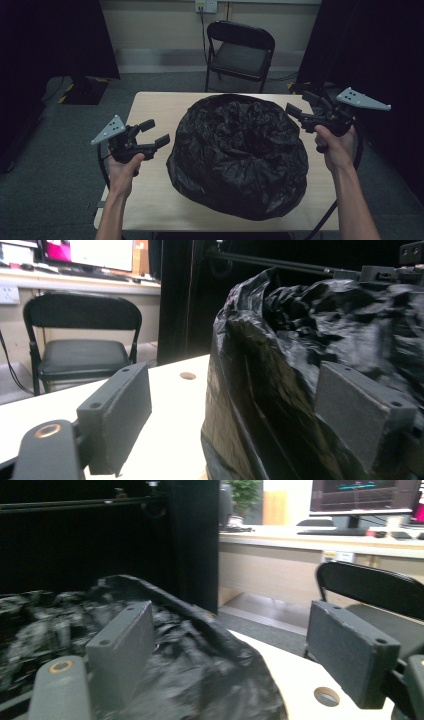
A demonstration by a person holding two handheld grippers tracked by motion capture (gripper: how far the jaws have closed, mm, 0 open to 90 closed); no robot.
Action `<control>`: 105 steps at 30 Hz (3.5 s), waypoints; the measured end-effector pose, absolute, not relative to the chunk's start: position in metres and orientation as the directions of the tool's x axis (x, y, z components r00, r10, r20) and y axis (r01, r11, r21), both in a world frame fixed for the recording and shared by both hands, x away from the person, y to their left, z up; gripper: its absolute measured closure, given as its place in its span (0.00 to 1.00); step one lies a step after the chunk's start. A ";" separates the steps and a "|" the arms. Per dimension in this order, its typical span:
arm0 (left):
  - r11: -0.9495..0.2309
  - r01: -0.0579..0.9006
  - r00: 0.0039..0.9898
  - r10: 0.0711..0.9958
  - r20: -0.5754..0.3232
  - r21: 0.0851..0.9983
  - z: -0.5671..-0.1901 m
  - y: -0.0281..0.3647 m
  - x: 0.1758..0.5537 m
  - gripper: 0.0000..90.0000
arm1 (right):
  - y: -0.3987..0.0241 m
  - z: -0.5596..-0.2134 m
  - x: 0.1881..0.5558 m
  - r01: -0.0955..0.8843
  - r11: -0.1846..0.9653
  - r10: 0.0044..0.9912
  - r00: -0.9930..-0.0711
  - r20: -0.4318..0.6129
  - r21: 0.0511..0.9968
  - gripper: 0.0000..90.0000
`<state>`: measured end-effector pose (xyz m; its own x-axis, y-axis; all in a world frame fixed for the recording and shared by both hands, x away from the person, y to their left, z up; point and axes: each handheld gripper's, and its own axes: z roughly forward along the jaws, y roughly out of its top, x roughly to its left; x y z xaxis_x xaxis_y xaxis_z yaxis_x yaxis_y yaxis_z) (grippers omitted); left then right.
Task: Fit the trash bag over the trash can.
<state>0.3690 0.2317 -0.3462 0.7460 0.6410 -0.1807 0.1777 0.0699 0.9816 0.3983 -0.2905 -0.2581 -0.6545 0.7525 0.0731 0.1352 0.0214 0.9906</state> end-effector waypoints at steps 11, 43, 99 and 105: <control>-0.116 0.238 0.743 0.661 -0.104 0.964 -0.392 0.244 0.330 0.17 | -0.280 -0.245 0.361 0.065 0.038 0.672 -0.741 0.022 0.997 0.35; -0.405 0.539 0.609 0.793 -0.008 0.739 -0.501 0.221 0.340 0.17 | -0.172 -0.190 0.360 -0.007 0.312 0.427 -0.892 -0.147 0.950 0.40; -0.385 0.553 0.580 0.815 -0.009 0.739 -0.501 0.224 0.342 0.17 | -0.093 -0.269 0.423 0.218 0.768 0.286 -0.958 -0.019 0.602 0.37; -0.386 0.552 0.580 0.814 -0.009 0.739 -0.501 0.224 0.343 0.17 | -0.115 -0.241 0.417 0.199 0.676 0.290 -0.957 -0.007 0.710 0.41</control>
